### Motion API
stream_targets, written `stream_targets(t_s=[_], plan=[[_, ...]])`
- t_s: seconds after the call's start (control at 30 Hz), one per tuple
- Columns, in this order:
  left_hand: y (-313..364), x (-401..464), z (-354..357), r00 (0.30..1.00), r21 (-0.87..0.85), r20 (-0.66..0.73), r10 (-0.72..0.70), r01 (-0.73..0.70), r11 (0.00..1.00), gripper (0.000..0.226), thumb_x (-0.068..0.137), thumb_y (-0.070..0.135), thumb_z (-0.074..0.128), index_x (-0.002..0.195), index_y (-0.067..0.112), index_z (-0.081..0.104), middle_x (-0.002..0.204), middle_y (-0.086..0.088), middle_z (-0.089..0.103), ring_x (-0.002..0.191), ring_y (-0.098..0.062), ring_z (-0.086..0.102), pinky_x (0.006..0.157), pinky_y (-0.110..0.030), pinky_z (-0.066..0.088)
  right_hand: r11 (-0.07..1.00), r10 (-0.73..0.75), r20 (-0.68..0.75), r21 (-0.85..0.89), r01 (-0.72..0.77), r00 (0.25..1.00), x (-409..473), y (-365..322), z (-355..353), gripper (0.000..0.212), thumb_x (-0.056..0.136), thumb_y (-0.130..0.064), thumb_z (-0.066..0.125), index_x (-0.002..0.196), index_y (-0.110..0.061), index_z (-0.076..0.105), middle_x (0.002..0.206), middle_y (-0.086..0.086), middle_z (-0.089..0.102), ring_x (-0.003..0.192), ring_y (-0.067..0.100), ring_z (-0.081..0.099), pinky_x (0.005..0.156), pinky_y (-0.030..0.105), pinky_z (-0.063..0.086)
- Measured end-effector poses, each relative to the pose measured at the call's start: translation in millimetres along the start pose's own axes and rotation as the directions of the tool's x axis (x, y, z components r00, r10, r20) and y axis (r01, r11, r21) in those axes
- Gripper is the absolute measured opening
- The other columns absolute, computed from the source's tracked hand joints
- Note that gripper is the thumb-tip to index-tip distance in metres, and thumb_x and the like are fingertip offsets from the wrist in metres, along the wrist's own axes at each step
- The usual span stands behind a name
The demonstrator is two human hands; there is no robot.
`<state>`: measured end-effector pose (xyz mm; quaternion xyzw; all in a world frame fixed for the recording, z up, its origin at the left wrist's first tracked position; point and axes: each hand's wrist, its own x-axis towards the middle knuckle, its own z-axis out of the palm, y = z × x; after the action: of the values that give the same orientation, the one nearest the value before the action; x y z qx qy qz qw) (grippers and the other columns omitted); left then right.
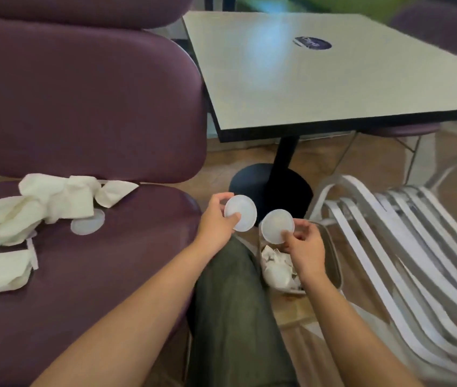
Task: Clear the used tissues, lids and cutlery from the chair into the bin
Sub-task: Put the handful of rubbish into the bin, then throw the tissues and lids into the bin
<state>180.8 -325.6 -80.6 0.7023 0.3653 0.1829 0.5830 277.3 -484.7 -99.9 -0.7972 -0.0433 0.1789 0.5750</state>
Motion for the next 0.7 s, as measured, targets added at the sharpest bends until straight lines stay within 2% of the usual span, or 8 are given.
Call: stream_targets(t_s=[0.1, 0.23, 0.37, 0.43, 0.5, 0.57, 0.63, 0.7], plan=[[2.6, 3.7, 26.7, 0.997, 0.020, 0.080, -0.003, 0.002, 1.000, 0.041, 0.090, 0.006, 0.062, 0.121, 0.029, 0.046, 0.107, -0.002, 0.053, 0.096, -0.019, 0.056, 0.065, -0.028, 0.056, 0.986, 0.006, -0.121, -0.166, -0.026, 0.993, 7.9, 17.0, -28.0, 0.029, 0.090, -0.014, 0.064, 0.118, -0.017, 0.057, 0.107, 0.006, 0.066, 0.097, 0.024, 0.063, 0.079, 0.030, 0.047], [0.5, 7.5, 54.3, 0.986, 0.088, 0.163, -0.026, 0.012, 0.996, 0.044, 0.091, 0.007, 0.061, 0.125, 0.029, 0.045, 0.109, 0.003, 0.050, 0.100, -0.017, 0.052, 0.071, -0.028, 0.058, 0.954, 0.059, -0.110, -0.288, -0.088, 0.992, 12.9, 31.0, -43.4, 0.039, 0.093, -0.024, 0.063, 0.130, -0.011, 0.058, 0.123, 0.008, 0.063, 0.104, 0.021, 0.060, 0.081, 0.024, 0.041], [-7.7, 9.2, 77.0, 0.967, 0.135, 0.244, -0.068, 0.036, 0.990, 0.041, 0.091, 0.007, 0.063, 0.121, 0.030, 0.049, 0.115, 0.002, 0.055, 0.105, -0.018, 0.056, 0.062, -0.024, 0.058, 0.991, 0.132, 0.052, -0.024, -0.131, 0.990, 14.4, 29.0, -37.8, 0.034, 0.095, -0.030, 0.060, 0.127, -0.016, 0.061, 0.121, 0.002, 0.064, 0.110, 0.022, 0.061, 0.092, 0.031, 0.050], [-11.9, 9.3, 86.4, 0.962, 0.131, 0.259, -0.085, 0.052, 0.990, 0.038, 0.090, 0.006, 0.063, 0.117, 0.030, 0.052, 0.119, -0.001, 0.058, 0.106, -0.019, 0.058, 0.064, -0.029, 0.060, 0.988, 0.141, 0.119, 0.045, -0.147, 0.983, 16.8, 27.7, -36.4, 0.031, 0.093, -0.023, 0.064, 0.123, -0.020, 0.060, 0.112, 0.002, 0.067, 0.101, 0.021, 0.065, 0.080, 0.029, 0.055], [-12.9, 9.8, 92.8, 0.962, 0.163, 0.258, -0.092, 0.050, 0.985, 0.038, 0.090, 0.008, 0.063, 0.119, 0.030, 0.053, 0.120, 0.000, 0.058, 0.107, -0.019, 0.057, 0.069, -0.031, 0.061, 0.990, 0.128, 0.123, 0.043, -0.134, 0.984, 23.7, 28.6, -37.5, 0.027, 0.091, -0.013, 0.065, 0.117, -0.018, 0.062, 0.105, 0.004, 0.069, 0.093, 0.019, 0.067, 0.069, 0.024, 0.053], [-13.4, 12.9, 96.6, 0.964, 0.212, 0.253, -0.080, 0.026, 0.977, 0.042, 0.090, 0.013, 0.064, 0.127, 0.029, 0.052, 0.127, 0.000, 0.056, 0.110, -0.018, 0.057, 0.083, -0.036, 0.058, 0.988, 0.148, 0.080, 0.025, -0.150, 0.986, 33.3, 32.3, -39.5, 0.023, 0.090, -0.009, 0.065, 0.112, -0.015, 0.063, 0.102, 0.007, 0.069, 0.090, 0.019, 0.067, 0.068, 0.026, 0.053], [-12.0, 14.8, 95.2, 0.967, 0.239, 0.246, -0.072, 0.011, 0.971, 0.048, 0.090, 0.017, 0.064, 0.135, 0.027, 0.049, 0.134, 0.001, 0.051, 0.116, -0.017, 0.055, 0.096, -0.036, 0.051, 0.982, 0.191, 0.034, 0.001, -0.191, 0.981, 43.4, 39.8, -41.1, 0.023, 0.088, -0.009, 0.066, 0.111, -0.014, 0.064, 0.104, 0.009, 0.069, 0.089, 0.022, 0.066, 0.075, 0.035, 0.057], [-10.8, 17.0, 89.0, 0.970, 0.221, 0.235, -0.066, 0.012, 0.975, 0.049, 0.091, 0.017, 0.063, 0.137, 0.026, 0.048, 0.136, 0.001, 0.050, 0.115, -0.016, 0.056, 0.090, -0.029, 0.052, 0.970, 0.234, 0.047, -0.073, -0.231, 0.971, 49.0, 46.8, -40.1, 0.034, 0.087, -0.013, 0.069, 0.121, -0.012, 0.062, 0.112, 0.010, 0.068, 0.092, 0.026, 0.066, 0.086, 0.043, 0.056]])
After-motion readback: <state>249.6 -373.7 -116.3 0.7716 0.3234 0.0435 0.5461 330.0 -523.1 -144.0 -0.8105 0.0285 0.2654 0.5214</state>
